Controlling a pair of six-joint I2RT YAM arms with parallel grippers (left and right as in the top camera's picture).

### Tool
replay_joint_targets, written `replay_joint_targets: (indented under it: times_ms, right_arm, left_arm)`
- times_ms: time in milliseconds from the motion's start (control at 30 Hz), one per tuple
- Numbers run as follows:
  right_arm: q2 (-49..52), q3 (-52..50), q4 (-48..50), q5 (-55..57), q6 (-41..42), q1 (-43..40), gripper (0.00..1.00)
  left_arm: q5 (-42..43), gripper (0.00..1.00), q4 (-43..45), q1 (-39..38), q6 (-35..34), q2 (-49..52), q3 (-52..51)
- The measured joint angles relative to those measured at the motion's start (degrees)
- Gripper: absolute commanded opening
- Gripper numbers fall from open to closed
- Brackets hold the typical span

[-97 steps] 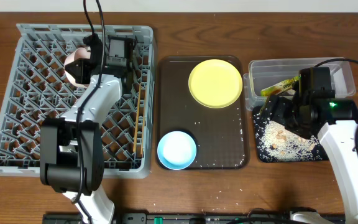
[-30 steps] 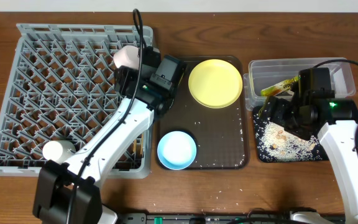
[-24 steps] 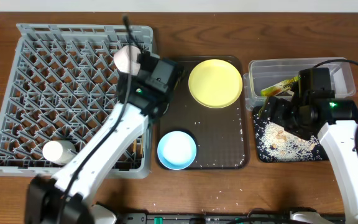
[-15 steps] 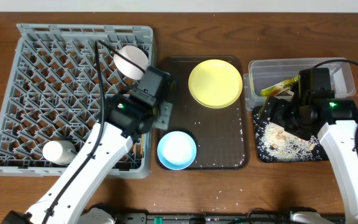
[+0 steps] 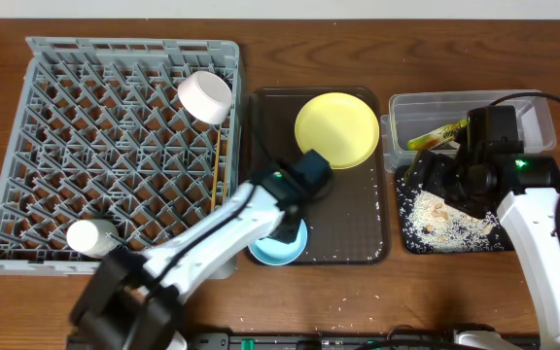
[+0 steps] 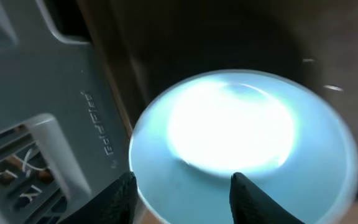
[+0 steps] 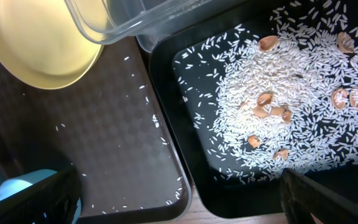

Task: Sort waste into correct bins and load items into the dishwasher
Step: 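Release the bowl and move the left gripper to the light-blue bowl, then grasp the light-blue bowl on the brown tray with the left gripper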

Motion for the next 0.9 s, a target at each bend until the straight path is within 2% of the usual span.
replay_joint_targets:
  times_ms: [333,433,567,633,767,900]
  right_arm:
    - [0.00,0.00,0.00,0.00,0.00,0.00,0.99]
    - [0.00,0.00,0.17,0.00,0.00,0.00,0.99]
    - [0.00,0.00,0.24,0.00,0.00,0.00,0.99]
    - [0.00,0.00,0.17,-0.02,0.00,0.00,0.99]
    - [0.00,0.00,0.13,-0.20,0.00,0.00,0.99]
    - [0.00,0.00,0.15,-0.20,0.00,0.00,0.99]
  left_arm:
    - [-3.98,0.46,0.96,-0.52,-4.48,10.47,-0.07]
    - [-0.55,0.45,5.64,-0.48,-4.57,10.49,-0.15]
    - [10.05,0.46,15.74,-0.98,-3.02,10.49,-0.17]
    - [13.60,0.46,17.66,-1.57,-2.05,10.49,-0.15]
    - [17.53,0.46,13.16,-1.81,-0.70,10.43,0.24]
    - [18.01,0.46,9.11,0.74,-0.46,9.03,0.79]
